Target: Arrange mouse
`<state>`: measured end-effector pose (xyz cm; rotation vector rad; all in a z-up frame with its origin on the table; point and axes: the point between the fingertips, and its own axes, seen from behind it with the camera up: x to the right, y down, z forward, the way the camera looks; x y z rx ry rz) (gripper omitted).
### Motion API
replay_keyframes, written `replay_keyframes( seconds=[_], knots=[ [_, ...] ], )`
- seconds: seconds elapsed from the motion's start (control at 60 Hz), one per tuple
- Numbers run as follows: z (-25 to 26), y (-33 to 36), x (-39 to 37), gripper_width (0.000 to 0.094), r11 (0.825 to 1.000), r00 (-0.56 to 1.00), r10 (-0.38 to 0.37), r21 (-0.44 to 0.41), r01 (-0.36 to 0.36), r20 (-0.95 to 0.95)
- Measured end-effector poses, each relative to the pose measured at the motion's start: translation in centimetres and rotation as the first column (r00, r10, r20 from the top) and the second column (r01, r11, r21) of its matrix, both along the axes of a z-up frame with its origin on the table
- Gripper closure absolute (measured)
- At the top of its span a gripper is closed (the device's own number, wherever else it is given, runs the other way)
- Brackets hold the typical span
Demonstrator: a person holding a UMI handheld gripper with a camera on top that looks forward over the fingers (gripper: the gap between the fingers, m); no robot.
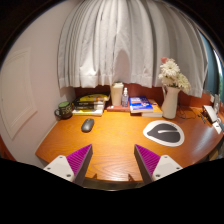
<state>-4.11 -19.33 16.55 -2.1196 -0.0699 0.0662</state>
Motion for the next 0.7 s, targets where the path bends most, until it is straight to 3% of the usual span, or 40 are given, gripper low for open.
replay_keyframes(
  seconds=[0.183, 0.417, 0.7],
  knots=[
    [-1.7, 0.1, -3.8, 0.0079, 0.995, 0.995, 0.079, -0.055, -0.082, -0.056],
    [-4.3, 3.3, -3.3, 0.0084, 0.979, 0.996, 0.068, -0.188, -0.077, -0.058],
    [-1.3, 11.6, -0.3, 0.0085, 0.972, 0.996, 0.061, -0.222, -0.073, -0.062]
  ],
)
